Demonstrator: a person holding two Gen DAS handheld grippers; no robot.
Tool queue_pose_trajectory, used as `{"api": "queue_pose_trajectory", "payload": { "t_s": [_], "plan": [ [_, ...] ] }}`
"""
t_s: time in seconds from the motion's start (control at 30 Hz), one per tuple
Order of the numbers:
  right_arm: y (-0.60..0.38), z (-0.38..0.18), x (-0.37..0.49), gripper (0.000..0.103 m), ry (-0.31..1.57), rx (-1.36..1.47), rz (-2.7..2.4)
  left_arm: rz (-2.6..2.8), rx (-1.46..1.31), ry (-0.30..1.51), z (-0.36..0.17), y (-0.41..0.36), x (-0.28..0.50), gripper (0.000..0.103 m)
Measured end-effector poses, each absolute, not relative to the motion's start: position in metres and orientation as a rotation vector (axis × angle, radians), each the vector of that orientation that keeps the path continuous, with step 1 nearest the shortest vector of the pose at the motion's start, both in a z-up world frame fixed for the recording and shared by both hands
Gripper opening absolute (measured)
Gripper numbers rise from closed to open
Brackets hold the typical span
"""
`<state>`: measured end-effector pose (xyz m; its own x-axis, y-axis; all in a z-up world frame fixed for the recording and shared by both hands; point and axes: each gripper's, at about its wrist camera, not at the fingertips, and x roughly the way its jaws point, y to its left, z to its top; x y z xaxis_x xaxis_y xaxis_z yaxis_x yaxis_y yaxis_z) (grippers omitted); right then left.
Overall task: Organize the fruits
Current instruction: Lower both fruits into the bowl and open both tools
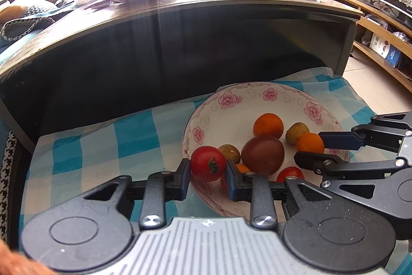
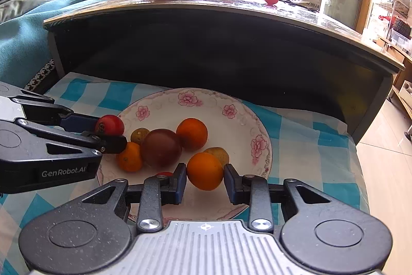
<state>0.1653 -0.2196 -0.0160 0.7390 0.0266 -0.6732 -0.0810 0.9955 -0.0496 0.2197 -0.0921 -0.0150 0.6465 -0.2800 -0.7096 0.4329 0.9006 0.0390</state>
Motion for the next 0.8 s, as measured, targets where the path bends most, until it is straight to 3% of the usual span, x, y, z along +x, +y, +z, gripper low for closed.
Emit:
{"api": "queue_pose_trajectory", "payload": {
  "t_s": [0.8],
  "plan": [
    [-0.2254,-0.023,0.1739,0.026,0.705,-0.059,0.061,-0.425,0.216,0.745,-0.0196,-0.102,0.2298,0.038]
  ]
}}
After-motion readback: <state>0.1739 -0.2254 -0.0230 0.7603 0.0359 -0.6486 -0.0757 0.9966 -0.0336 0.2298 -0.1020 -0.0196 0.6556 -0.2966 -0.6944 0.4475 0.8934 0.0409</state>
